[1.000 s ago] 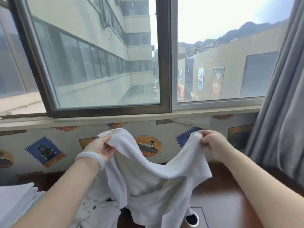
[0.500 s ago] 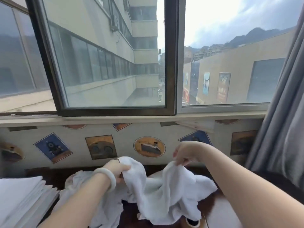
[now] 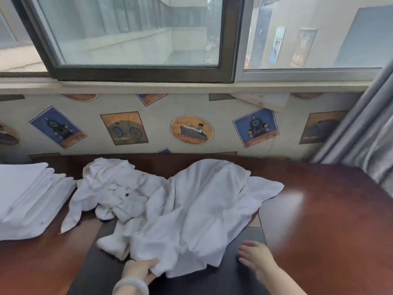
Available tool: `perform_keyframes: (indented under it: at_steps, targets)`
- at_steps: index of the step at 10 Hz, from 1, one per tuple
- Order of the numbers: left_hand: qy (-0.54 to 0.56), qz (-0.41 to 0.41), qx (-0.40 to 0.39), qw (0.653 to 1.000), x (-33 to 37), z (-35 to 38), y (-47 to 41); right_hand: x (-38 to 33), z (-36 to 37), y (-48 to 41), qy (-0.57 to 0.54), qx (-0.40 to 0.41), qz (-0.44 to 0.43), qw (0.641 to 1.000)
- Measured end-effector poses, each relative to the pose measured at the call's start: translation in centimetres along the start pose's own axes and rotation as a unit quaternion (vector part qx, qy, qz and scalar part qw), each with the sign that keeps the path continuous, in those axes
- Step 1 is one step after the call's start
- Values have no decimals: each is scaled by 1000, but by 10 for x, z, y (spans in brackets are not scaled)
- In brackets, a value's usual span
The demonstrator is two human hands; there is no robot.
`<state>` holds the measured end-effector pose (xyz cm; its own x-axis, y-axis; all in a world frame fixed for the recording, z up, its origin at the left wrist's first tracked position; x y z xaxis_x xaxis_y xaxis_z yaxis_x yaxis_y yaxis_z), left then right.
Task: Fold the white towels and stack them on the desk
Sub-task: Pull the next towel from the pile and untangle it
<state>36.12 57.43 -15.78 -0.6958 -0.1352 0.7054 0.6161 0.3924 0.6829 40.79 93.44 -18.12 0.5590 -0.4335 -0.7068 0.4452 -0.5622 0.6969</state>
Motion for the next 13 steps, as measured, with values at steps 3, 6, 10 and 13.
perform_keyframes:
  at_steps: [3,6,10,13]
  targets:
    - [131,34,-89,987,35,-3,31,-7,63,14,21,-98,-8,995]
    - [-98,428,-154,885,155,13,165,-172,36,211,235,-157,-466,838]
    - [-502,202,-175,822,-67,12,52,108,-29,77,493,-135,-167,843]
    - [-47,-34,-94,994,-45,19,11,3,-18,24,-41,-29,-38,998]
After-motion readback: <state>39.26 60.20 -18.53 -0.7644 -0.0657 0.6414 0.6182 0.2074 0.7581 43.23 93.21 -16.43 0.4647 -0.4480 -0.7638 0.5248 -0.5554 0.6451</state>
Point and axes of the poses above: each hand's wrist, its own y-axis away from the middle knuckle, its own z-axis out of the palm, x = y × z, the point moved 9 cm from there along -y, towards the middle knuckle, and after that the axes turned 10 degrees about x, right-handed, at the moved point
